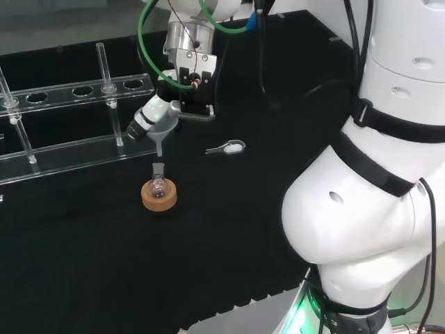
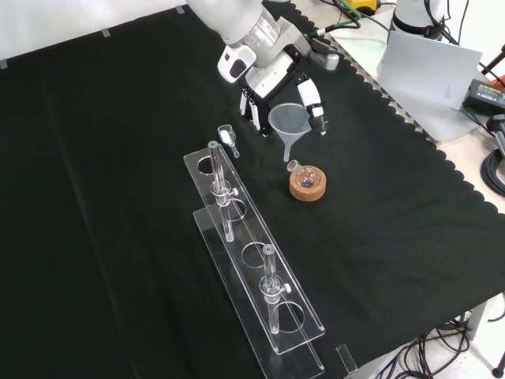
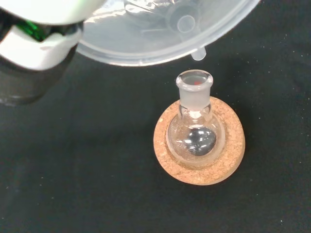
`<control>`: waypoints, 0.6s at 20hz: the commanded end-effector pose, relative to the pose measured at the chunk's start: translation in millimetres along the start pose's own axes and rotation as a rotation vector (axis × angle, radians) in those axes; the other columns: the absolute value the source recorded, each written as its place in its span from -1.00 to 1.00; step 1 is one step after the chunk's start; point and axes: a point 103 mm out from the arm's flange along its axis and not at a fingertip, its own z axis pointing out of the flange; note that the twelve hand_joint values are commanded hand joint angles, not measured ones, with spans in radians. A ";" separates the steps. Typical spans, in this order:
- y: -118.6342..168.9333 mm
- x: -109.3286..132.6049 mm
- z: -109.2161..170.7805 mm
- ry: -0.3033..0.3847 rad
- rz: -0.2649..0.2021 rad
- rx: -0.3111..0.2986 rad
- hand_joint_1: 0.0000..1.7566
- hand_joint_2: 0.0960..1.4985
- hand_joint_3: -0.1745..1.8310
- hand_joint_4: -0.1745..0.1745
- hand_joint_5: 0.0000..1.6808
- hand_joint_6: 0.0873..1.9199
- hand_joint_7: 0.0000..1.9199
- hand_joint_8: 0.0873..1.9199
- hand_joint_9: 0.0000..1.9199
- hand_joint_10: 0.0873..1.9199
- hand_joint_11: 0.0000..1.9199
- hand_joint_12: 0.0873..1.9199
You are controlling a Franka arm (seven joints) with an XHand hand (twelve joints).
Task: Place the funnel on the round-bottom flask.
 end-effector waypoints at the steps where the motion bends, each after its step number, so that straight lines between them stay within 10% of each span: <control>1: 3.6 -3.3 3.3 -0.004 0.005 0.007 0.11 -0.42 -0.13 -0.13 0.27 -0.52 0.43 -0.80 0.37 -0.93 -0.39 0.34; 12: 4.1 -3.3 13.3 -0.001 0.005 0.033 0.11 -0.42 -0.13 -0.13 0.27 -0.52 0.43 -0.80 0.38 -0.93 -0.40 0.34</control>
